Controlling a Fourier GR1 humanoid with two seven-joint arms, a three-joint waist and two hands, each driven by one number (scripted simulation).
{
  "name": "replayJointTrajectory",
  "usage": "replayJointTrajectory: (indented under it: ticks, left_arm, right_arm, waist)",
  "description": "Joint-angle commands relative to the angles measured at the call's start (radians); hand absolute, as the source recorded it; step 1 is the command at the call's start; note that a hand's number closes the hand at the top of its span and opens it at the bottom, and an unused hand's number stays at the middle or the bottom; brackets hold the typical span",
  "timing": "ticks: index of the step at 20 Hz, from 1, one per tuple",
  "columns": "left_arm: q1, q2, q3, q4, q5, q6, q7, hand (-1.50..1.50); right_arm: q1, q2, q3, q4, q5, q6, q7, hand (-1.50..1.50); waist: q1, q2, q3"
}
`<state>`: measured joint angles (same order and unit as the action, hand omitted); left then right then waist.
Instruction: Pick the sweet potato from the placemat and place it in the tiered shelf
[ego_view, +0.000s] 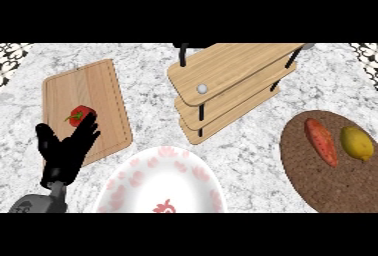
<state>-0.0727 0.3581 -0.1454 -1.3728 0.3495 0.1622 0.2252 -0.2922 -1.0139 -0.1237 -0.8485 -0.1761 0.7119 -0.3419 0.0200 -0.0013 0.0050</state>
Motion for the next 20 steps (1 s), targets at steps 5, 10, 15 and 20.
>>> replayJointTrajectory:
  ticks: [5,10,15,20]
  left_arm:
    - [0.008,-0.005,0.022,0.061,-0.013,-0.018,0.008,0.00]
    - [0.002,-0.005,0.025,0.009,-0.017,-0.003,0.064,0.00]
    - [0.068,-0.046,0.007,-0.035,-0.061,0.020,0.037,0.00]
    - [0.025,-0.049,0.047,0.071,-0.055,-0.044,-0.026,0.00]
  right_arm:
    - [-0.127,0.042,0.070,-0.175,0.025,-0.056,0.335,-1.50]
    - [-0.179,0.137,0.128,-0.251,0.098,-0.204,0.520,-1.50]
    - [-0.149,0.181,0.143,-0.319,0.150,-0.214,0.611,-1.50]
    - [-0.089,0.201,0.184,-0.431,0.187,-0.171,0.680,-1.50]
  waist:
    - [-0.013,0.001,-0.007]
    - [-0.006,0.001,-0.006]
    - [-0.013,0.000,-0.005]
    - [-0.025,0.000,-0.006]
